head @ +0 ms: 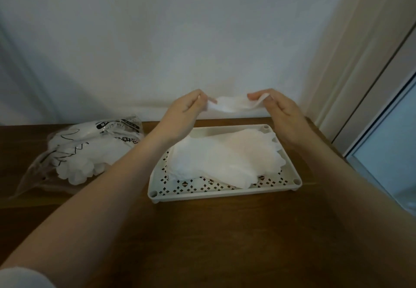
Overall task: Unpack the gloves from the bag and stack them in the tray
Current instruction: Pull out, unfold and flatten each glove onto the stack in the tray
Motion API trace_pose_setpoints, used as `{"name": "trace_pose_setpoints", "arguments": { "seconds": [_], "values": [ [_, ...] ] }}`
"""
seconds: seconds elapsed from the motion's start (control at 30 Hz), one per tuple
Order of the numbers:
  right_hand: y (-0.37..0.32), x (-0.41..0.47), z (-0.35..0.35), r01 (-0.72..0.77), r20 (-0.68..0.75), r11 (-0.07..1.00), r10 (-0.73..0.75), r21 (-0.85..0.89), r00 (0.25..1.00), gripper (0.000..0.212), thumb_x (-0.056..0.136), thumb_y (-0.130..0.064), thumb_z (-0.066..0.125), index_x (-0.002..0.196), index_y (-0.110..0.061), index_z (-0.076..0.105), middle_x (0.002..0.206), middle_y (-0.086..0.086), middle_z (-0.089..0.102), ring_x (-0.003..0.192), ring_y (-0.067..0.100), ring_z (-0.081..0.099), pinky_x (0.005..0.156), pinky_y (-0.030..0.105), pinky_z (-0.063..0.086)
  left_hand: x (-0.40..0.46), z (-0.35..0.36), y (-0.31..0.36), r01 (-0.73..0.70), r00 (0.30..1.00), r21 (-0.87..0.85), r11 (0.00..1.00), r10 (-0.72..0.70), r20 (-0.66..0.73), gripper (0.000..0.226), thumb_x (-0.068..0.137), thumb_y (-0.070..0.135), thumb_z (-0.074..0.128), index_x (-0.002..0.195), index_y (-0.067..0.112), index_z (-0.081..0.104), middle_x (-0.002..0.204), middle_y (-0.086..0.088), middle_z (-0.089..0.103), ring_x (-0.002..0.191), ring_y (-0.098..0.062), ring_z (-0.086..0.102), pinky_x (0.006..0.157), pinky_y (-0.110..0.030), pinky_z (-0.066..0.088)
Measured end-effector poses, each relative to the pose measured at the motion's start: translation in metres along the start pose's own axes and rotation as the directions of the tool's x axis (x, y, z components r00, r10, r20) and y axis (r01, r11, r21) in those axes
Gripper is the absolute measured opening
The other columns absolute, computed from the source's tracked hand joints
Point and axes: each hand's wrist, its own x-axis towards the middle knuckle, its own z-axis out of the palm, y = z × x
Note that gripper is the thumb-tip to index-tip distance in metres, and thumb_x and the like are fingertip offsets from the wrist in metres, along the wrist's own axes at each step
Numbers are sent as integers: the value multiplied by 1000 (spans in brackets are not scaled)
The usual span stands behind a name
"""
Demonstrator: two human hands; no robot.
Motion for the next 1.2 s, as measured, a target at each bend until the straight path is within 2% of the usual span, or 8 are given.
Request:
{"name": "trace_pose_setpoints", "arguments": {
  "seconds": [0.13,0.27,0.43,0.53,0.63,0.8,1.03,1.2],
  "values": [
    [21,-23,15,-77,300,989,113,-127,947,29,101,-29,33,100,-38,60,115,-20,57,101,2,54,78,11,37,-21,-6,-24,43,985,261,964,-84,149,34,100,35,35,112,19,62,112,-6,64,101,-19,57,83,-30,44],
    [33,-38,25,-72,393,962,175,-264,903,27,100,-25,40,115,-27,62,136,-7,52,121,9,46,107,35,33,-37,-5,-36,45,942,360,932,-160,296,34,98,32,39,122,17,58,126,2,57,108,-11,51,87,-25,38],
    [25,-50,26,-40,498,907,267,-420,825,23,96,-19,47,108,-22,66,148,-6,38,142,12,18,113,33,17,-52,-6,-51,-37,916,493,869,-168,365,27,97,30,45,104,11,63,137,1,50,111,-8,49,89,-20,35],
    [14,-50,25,-11,405,751,368,-660,837,48,92,-49,28,92,-22,68,137,-2,50,132,19,30,106,39,19,-59,-6,-57,-57,910,504,862,-163,381,34,95,33,46,79,7,61,140,0,47,121,-11,44,93,-19,30],
    [-7,-50,40,-65,60,683,158,-728,986,63,92,-55,18,65,-13,56,96,4,61,100,23,49,88,37,34,-61,-2,-58,-16,926,491,871,-172,336,39,96,41,39,68,22,59,139,2,45,113,-10,47,93,-27,35],
    [-17,-42,85,179,271,765,-6,-619,963,25,95,-34,47,114,-19,55,122,2,55,119,20,45,104,33,29,-61,5,-61,-45,942,558,829,-151,299,31,92,33,54,67,16,58,142,2,41,113,-11,47,96,-29,36],
    [19,-42,80,11,403,614,504,-789,764,117,70,-76,56,150,-22,-12,159,3,-14,143,34,-16,111,55,-13,-67,0,-68,-40,940,671,740,-201,277,26,85,43,61,80,19,53,153,3,26,136,-15,29,114,-32,14],
    [32,-50,67,-90,356,602,579,-794,733,124,62,-85,50,149,-26,-17,155,7,-26,141,32,-25,111,58,-14,-72,2,-71,105,943,619,779,-276,188,55,81,46,65,123,17,44,124,1,51,99,-13,50,78,-27,43]
  ]
}}
